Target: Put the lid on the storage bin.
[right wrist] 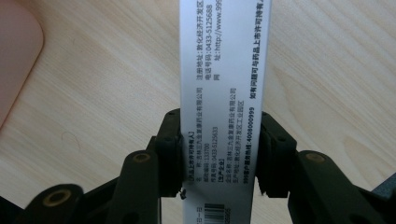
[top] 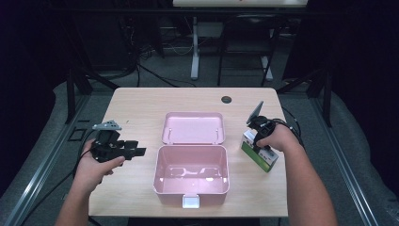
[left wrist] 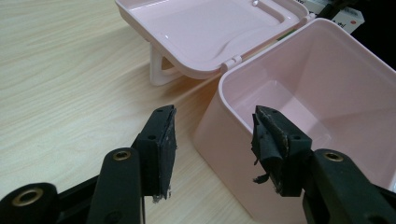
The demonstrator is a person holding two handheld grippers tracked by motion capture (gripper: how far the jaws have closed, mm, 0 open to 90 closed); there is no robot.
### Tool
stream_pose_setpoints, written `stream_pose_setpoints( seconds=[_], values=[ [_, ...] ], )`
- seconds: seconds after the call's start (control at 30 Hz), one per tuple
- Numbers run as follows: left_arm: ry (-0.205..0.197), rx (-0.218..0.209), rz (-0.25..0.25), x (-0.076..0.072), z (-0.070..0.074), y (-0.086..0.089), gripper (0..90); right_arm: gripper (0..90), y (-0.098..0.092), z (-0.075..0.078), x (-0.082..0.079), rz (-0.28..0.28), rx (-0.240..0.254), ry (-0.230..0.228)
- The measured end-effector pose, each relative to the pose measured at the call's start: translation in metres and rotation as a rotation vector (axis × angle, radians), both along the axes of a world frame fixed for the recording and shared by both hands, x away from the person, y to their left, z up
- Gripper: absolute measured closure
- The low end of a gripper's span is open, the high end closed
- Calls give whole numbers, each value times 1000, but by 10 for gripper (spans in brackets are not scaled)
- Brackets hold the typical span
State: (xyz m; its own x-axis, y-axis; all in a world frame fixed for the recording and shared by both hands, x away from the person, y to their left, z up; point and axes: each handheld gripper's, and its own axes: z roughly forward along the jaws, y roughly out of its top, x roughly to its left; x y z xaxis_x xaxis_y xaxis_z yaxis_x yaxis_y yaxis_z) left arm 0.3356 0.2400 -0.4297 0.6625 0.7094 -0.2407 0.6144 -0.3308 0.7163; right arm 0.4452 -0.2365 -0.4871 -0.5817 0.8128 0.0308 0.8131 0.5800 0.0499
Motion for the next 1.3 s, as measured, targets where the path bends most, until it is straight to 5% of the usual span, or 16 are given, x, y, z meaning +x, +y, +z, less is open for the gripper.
stream_pose_setpoints(
  seconds=[0.7, 1.3],
  values=[
    [9, 8, 2, 2, -3, -1, 496, 615, -4, 2, -2, -22, 6, -11],
    [2, 5, 1, 1, -1, -1, 496, 615, 0, 25, -8, 4, -8, -32]
  ],
)
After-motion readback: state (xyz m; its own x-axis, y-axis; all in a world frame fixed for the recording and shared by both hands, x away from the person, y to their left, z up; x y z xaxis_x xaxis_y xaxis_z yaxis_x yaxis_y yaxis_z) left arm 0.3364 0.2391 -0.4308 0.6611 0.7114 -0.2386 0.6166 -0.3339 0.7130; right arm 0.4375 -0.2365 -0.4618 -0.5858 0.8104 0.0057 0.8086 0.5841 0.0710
